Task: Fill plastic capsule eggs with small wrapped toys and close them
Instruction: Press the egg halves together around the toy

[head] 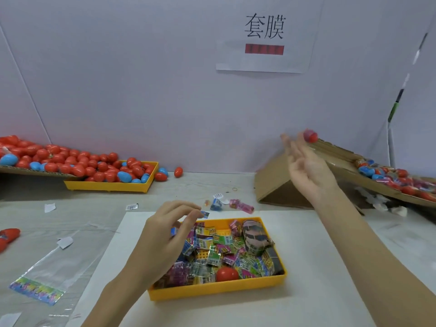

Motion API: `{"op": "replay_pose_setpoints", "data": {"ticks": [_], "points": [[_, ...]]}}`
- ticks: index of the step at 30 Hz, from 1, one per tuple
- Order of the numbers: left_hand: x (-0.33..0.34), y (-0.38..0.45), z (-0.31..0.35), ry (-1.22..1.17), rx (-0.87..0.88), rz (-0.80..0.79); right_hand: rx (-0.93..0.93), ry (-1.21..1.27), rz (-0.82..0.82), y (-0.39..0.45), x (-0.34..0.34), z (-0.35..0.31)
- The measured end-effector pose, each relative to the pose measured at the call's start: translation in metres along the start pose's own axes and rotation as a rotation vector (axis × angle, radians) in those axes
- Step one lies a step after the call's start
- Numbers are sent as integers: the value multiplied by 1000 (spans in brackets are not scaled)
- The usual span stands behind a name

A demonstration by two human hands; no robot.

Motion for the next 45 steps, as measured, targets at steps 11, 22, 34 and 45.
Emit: {"op": "replay_pose_setpoints", "data": {"ticks": [11,22,34,45], "points": [[6,9,-22,40,-300,-11,79,-796,-220,-50,-56,82],[43,170,-143,728,-295,-496,-413,-1600,-485,-66,-58,104],[56,177,-160,671,-240,-214,-412,-1718,-617,-69,-52,110],[16,76,-29,66,-101,-142,-205,-2194,-681,-70,-56,116]]}}
Point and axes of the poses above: each hand's wrist, its own y-axis towards the middle knuckle, its own x-axis out of the palm, z = x × y, the point moved 1 cm from there along y, towards the middle knuckle, and after that the axes turned 1 degree about -z, right-handed, at the moved point
